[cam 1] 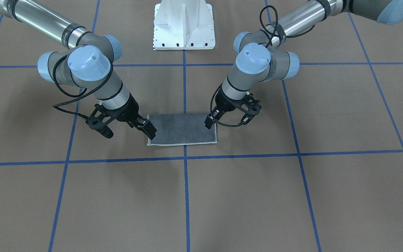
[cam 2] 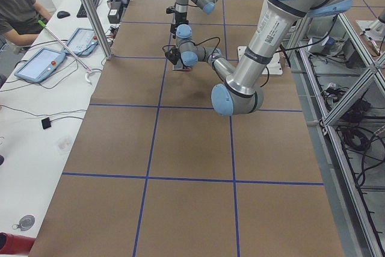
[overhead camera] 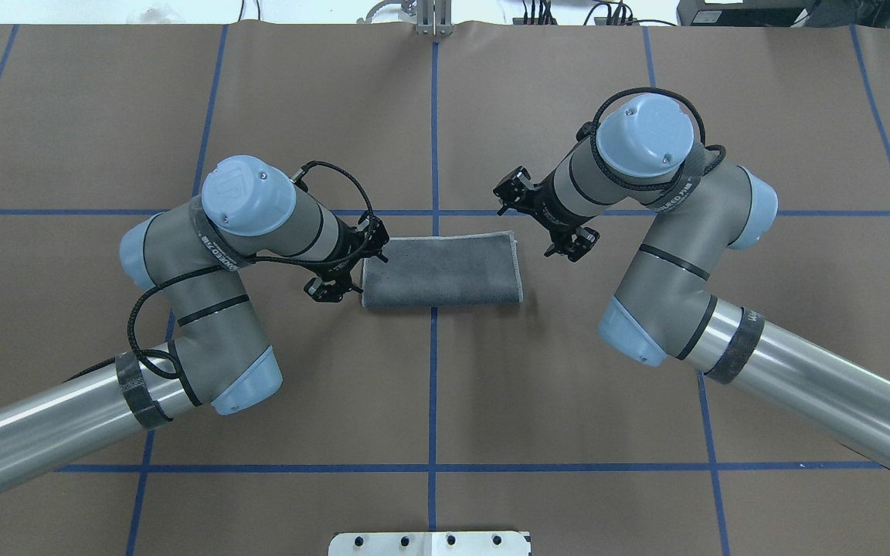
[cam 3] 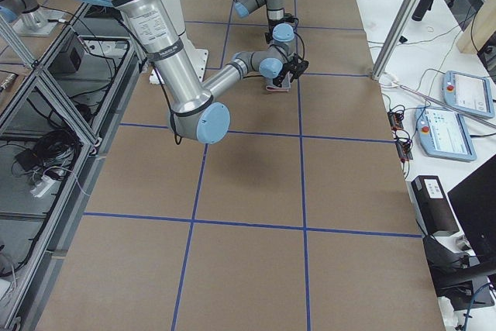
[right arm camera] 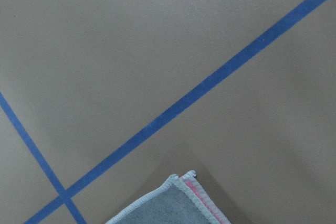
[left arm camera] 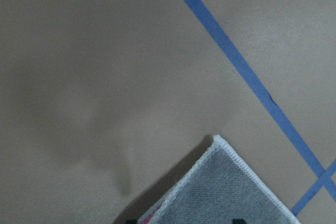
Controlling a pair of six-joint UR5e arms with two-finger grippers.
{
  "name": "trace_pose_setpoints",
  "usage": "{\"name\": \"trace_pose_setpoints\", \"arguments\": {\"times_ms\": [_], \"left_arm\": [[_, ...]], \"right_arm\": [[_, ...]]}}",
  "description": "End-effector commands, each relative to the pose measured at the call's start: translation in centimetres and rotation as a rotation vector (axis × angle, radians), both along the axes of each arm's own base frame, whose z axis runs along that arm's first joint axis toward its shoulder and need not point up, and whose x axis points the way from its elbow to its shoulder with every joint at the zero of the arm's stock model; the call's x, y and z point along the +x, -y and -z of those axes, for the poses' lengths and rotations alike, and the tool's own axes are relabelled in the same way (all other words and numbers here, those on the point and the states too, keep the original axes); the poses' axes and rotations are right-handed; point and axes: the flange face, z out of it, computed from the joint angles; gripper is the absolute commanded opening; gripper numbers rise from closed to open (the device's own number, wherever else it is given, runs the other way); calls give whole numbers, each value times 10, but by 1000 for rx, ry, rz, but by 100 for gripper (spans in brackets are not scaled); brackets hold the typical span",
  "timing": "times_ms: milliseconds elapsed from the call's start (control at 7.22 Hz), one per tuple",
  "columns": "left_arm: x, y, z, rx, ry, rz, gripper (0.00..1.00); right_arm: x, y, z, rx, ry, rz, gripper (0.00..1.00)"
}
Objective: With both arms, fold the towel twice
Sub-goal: 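Raise the right gripper away while the left gripper grasps the folded towel's end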
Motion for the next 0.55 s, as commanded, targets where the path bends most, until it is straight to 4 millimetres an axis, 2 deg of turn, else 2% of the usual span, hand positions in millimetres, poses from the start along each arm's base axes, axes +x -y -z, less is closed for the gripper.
{"name": "trace_pose_setpoints", "arguments": {"times_ms": [0,277,415], "left_arm": [[8,-12,0,-13,-2,-15,61],[0,-19,14,-20,7,-21,61],[1,-20,13,-25,14,-22,61]], "right_arm": [[3,1,-5,-4,-4,-2,100],[4,1,-5,1,-5,2,100],[4,1,-5,1,-5,2,100]]}}
